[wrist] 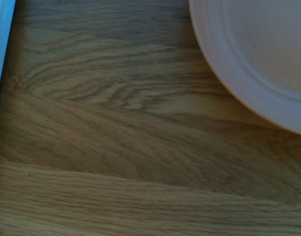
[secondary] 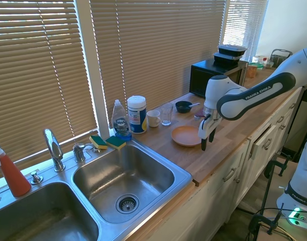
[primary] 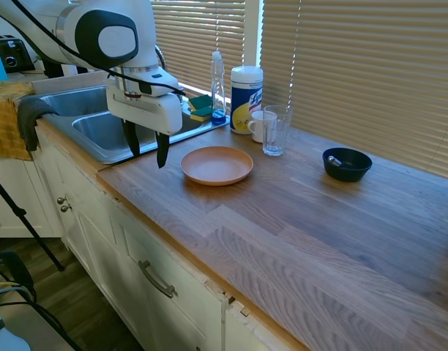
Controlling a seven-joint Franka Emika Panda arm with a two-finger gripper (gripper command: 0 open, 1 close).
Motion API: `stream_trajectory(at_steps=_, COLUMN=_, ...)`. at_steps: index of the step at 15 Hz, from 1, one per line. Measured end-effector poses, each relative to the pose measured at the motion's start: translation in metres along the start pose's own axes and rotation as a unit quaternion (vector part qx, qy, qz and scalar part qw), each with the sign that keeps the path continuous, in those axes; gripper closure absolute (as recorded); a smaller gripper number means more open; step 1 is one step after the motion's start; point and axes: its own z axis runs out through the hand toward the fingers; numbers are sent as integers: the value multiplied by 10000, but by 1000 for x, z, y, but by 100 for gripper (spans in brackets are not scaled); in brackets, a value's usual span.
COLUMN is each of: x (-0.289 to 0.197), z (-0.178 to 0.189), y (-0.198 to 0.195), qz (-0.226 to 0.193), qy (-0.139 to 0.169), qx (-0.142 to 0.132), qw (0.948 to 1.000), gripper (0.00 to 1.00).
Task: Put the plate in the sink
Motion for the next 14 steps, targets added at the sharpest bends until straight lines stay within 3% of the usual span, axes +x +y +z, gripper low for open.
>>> stream_trajectory(at_steps=5, x=19, z=-9, y=7, qz=217, qy=113, qx=60, qw=9997, gripper=0)
stream_trajectory(at_steps=10, x=97, z=-29, y=35, qz=627, qy=292, qx=334, qw=9970, gripper=0)
stream_trajectory(at_steps=14, x=165, z=-13, y=47, qz=844, qy=155, qx=489, qw=9951, gripper=0)
